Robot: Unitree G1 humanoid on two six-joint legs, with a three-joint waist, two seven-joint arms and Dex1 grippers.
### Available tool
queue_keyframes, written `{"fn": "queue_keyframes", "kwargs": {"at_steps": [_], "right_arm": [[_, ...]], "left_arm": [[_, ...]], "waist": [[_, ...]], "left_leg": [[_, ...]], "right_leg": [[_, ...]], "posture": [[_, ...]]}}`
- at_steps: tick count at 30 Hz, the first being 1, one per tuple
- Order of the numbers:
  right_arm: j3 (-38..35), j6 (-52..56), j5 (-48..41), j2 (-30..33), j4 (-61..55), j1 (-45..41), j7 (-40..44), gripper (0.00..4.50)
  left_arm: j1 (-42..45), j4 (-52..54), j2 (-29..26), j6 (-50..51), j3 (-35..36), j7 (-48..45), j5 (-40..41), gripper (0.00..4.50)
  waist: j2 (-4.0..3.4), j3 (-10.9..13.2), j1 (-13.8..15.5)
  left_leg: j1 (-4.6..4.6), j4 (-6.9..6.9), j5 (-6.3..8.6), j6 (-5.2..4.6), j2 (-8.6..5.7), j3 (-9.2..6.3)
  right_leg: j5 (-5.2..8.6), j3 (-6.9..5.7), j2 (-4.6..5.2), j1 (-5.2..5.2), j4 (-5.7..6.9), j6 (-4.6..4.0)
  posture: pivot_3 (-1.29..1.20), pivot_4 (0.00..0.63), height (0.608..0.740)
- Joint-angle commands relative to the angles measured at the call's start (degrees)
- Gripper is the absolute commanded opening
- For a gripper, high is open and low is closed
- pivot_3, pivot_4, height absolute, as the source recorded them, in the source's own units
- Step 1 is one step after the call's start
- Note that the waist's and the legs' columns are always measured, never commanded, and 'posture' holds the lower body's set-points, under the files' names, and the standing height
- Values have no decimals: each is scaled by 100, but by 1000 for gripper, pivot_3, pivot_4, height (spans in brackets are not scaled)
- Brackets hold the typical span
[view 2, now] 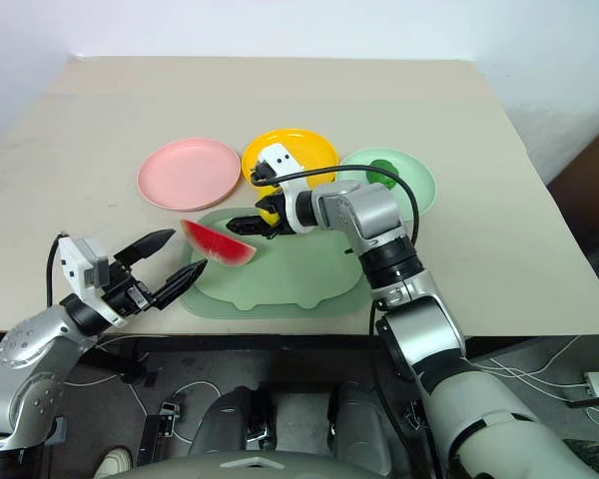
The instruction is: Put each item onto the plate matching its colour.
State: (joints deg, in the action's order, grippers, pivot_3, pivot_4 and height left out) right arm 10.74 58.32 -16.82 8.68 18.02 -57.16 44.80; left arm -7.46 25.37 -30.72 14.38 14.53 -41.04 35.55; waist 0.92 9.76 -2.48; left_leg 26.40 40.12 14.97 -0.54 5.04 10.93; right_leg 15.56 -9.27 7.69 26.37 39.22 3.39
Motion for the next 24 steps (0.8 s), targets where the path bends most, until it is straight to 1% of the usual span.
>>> {"fn": "queue_keyframes", "kwargs": {"at_steps": [1, 4, 7, 9, 12, 14, 16, 18, 20, 21, 24], "right_arm": [[-229, -72, -97, -116, -29, -219, -215, 4479], [-441, -151, -128, -179, 148, -386, -431, 4479], [-488, -87, -149, -167, 230, -488, -488, 4479], [-446, 48, -261, -112, 168, -502, -285, 4479], [-246, 667, -613, 42, -208, -428, 167, 4479], [-178, 913, -732, 52, -382, -355, 195, 4479], [-197, 901, -657, -5, -439, -288, -45, 4479], [-406, 904, -586, -147, -285, -296, -434, 4479], [-598, 307, -370, -274, -301, -216, -954, 4479], [-688, 164, -353, -308, -293, -212, -1086, 4479], [-1211, 244, -553, -465, -135, -334, -1477, 4479]], "left_arm": [[-47, 183, 16, -145, 143, -10, 16, 4500], [-68, 161, 24, -180, 143, -27, 5, 4500], [-73, 140, 26, -197, 138, -50, -1, 4500], [-65, 118, 27, -206, 130, -67, -2, 4500], [-65, 84, 18, -232, 121, -105, -3, 4500], [-62, 64, 13, -245, 114, -126, 1, 4500], [-58, 41, 11, -259, 115, -149, -1, 4500], [-51, 21, 18, -270, 118, -166, -4, 4500], [-38, 8, 27, -276, 110, -170, -10, 4500], [-34, 2, 33, -279, 103, -170, -12, 4500], [-34, -11, 60, -296, 67, -177, -27, 4500]], "waist": [[0, 0, 4], [0, 0, 5], [0, 0, 7], [0, 0, 3], [0, 0, 6], [0, 0, 1], [0, 0, 1], [0, 0, 4], [0, 0, 7], [0, 0, 10], [1, 0, 15]], "left_leg": [[0, 0, 0, 0, 0, 0], [0, 0, 0, 0, 0, 0], [1, 0, 0, 0, 0, 0], [0, 0, 0, 0, 0, 0], [1, 0, 0, 0, 0, 0], [0, 0, 0, 0, 0, -1], [0, 0, 0, 0, 1, -1], [0, 0, 0, 0, 1, -1], [0, 0, 0, 0, 0, 0], [1, 0, 0, 0, 0, 0], [2, 0, 0, 0, -1, 1]], "right_leg": [[0, 0, 0, 0, 0, 0], [0, 0, 0, 0, 1, 0], [0, 0, 0, 0, 0, 0], [0, 0, 0, 0, 0, 0], [0, 0, 0, 0, 0, 0], [0, 0, 1, 0, 0, 0], [0, 0, 0, 0, 0, 0], [0, 0, 0, -1, 0, 0], [0, 0, 1, 0, 0, 0], [0, 0, 1, 1, 1, 0], [0, 0, 1, 1, 1, 0]], "posture": [[0, 150, 695], [0, 150, 695], [0, 150, 695], [0, 150, 695], [0, 150, 695], [0, 150, 695], [0, 150, 695], [0, 150, 695], [0, 150, 695], [0, 150, 695], [0, 150, 695]]}}
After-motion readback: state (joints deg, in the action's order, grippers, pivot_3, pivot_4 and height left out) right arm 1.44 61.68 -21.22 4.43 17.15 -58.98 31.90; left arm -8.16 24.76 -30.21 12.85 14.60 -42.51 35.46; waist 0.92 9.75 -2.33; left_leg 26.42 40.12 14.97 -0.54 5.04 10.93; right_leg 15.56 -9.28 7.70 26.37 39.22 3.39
